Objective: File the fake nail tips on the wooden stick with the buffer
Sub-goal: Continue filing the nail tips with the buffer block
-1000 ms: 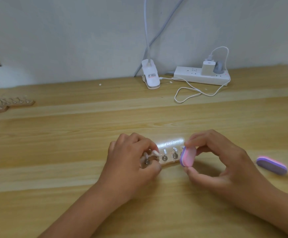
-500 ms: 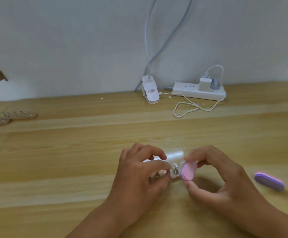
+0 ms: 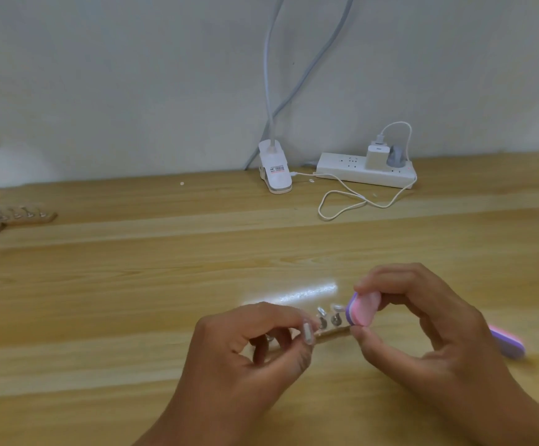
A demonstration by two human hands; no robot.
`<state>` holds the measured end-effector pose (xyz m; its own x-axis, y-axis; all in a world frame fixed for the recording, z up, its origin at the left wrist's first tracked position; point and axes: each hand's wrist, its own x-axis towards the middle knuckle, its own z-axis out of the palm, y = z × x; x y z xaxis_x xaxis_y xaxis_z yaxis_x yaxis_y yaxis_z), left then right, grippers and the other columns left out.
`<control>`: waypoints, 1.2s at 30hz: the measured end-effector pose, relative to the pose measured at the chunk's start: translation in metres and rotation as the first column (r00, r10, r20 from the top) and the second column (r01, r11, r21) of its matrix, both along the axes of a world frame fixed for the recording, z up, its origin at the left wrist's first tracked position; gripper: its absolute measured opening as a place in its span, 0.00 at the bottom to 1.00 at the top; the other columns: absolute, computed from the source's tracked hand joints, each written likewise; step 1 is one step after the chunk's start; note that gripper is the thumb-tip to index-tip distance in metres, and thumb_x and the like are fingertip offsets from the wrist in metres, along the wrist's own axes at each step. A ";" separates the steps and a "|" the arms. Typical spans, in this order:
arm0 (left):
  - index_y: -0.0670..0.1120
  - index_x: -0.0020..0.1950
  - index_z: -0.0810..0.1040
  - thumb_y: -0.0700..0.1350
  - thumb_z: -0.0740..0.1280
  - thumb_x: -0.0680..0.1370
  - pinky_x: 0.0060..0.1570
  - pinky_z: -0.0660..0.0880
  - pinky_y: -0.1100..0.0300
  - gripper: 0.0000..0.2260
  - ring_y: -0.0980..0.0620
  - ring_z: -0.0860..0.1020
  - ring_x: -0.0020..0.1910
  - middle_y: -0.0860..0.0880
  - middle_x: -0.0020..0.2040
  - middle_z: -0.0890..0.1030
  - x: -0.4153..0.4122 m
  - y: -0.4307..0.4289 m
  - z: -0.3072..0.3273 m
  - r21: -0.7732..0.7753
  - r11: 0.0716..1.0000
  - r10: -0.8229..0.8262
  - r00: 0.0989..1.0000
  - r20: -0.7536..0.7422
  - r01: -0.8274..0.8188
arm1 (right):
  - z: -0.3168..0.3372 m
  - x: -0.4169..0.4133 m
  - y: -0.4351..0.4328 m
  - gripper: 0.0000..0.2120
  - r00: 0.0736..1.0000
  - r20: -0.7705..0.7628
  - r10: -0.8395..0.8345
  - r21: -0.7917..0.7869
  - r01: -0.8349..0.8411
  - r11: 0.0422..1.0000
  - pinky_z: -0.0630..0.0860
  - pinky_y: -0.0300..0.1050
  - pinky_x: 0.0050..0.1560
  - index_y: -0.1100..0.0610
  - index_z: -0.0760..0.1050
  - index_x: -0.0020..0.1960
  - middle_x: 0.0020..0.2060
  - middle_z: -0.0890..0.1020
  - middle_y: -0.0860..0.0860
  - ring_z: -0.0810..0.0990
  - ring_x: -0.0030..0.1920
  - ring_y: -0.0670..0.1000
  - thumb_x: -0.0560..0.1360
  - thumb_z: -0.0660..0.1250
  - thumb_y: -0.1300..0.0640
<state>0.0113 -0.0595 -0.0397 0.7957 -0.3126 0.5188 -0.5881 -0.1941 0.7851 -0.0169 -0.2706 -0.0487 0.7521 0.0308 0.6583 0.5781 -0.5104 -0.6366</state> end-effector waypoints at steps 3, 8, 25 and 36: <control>0.52 0.43 0.85 0.48 0.71 0.71 0.29 0.68 0.69 0.04 0.60 0.73 0.29 0.57 0.40 0.83 -0.003 -0.004 -0.001 0.040 0.998 -0.045 0.999 0.007 0.044 | 0.000 -0.009 0.013 0.12 0.992 0.066 0.108 -0.017 -0.107 0.994 0.77 0.40 0.52 0.53 0.81 0.51 0.51 0.82 0.47 0.84 0.50 0.52 0.69 0.75 0.57; 0.53 0.46 0.85 0.48 0.68 0.74 0.32 0.67 0.68 0.06 0.55 0.73 0.30 0.56 0.41 0.80 -0.005 -0.005 -0.005 0.141 0.989 -0.046 0.999 0.011 0.044 | -0.004 -0.011 0.013 0.10 0.994 0.091 0.058 -0.173 -0.042 0.984 0.75 0.35 0.56 0.58 0.83 0.50 0.52 0.82 0.52 0.83 0.53 0.47 0.71 0.74 0.55; 0.50 0.45 0.86 0.41 0.72 0.74 0.33 0.64 0.73 0.05 0.62 0.69 0.30 0.56 0.40 0.78 -0.003 -0.005 -0.010 0.185 0.983 -0.027 0.999 0.034 0.020 | -0.001 -0.009 0.004 0.08 0.994 -0.037 0.101 -0.183 -0.106 0.977 0.73 0.33 0.57 0.57 0.82 0.48 0.52 0.80 0.48 0.82 0.56 0.44 0.72 0.73 0.55; 0.49 0.46 0.86 0.42 0.70 0.74 0.32 0.67 0.69 0.05 0.52 0.77 0.34 0.54 0.41 0.80 -0.003 -0.006 -0.009 0.106 0.991 -0.067 0.993 -0.092 0.077 | -0.002 -0.011 0.009 0.08 0.988 -0.034 0.149 -0.196 -0.153 0.969 0.74 0.35 0.56 0.57 0.82 0.50 0.52 0.80 0.49 0.82 0.54 0.45 0.72 0.74 0.56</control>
